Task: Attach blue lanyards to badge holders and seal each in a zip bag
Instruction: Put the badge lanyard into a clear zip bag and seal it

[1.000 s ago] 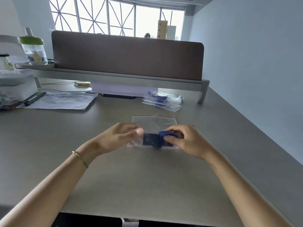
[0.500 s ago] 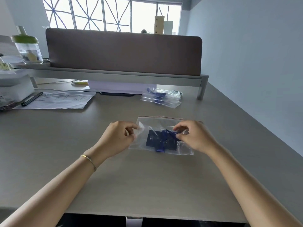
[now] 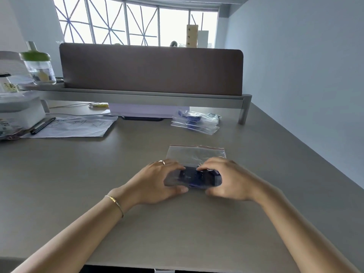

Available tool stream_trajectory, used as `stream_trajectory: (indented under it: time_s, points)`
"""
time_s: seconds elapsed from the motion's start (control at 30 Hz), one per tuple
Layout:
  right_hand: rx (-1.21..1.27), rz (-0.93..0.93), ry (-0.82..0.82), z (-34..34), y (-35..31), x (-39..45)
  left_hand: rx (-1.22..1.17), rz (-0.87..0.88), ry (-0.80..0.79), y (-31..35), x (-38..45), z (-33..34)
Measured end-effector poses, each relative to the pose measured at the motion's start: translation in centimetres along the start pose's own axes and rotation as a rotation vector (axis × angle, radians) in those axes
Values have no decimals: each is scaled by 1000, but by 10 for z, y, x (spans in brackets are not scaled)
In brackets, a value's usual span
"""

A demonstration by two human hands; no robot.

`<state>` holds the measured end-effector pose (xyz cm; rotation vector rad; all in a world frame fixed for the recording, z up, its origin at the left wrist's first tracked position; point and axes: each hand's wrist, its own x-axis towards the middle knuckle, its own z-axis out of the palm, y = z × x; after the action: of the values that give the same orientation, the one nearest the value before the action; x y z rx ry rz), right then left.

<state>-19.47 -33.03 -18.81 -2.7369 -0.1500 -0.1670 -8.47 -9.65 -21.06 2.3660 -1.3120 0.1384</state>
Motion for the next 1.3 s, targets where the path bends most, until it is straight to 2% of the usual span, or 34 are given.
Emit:
stream_trajectory:
  time_s: [0.17, 0.23, 0.33, 0.43, 0.5, 0.57, 0.63, 0.77, 0.87, 0.97, 1.2, 1.3]
  points:
    - [30, 28, 38, -6, 1, -3, 3, -29, 22, -5, -4, -10]
    - [129, 45, 77, -6, 2, -3, -16, -59, 48, -5, -4, -12]
    - [303, 112, 116, -8, 7, -1, -131, -126, 166, -8, -4, -13]
    - [314, 177, 260, -5, 11, 5, -278, -203, 294, -8, -3, -14]
    - [322, 232, 352, -2, 15, 8, -409, -242, 325, -3, -1, -12]
    - [321, 291, 373, -1, 20, 10, -470, -265, 336, -2, 0, -9]
    - [283, 335, 354, 1, 24, 10, -408, -286, 347, -5, 0, -4]
    - [78, 374, 307, 6, 25, 9, -102, -375, 338, -4, -1, 0]
    - [24, 386, 269, 6, 24, 7, 63, -516, 191, -4, 3, 2]
    - [28, 400, 248, 5, 22, 8, 86, -573, 76, -6, 11, 7]
    - [59, 443, 257, 8, 26, 11, -237, -408, 286, 0, 26, -2]
    - [24, 430, 179, 6, 31, 11, -468, -362, 347, 3, 38, -6]
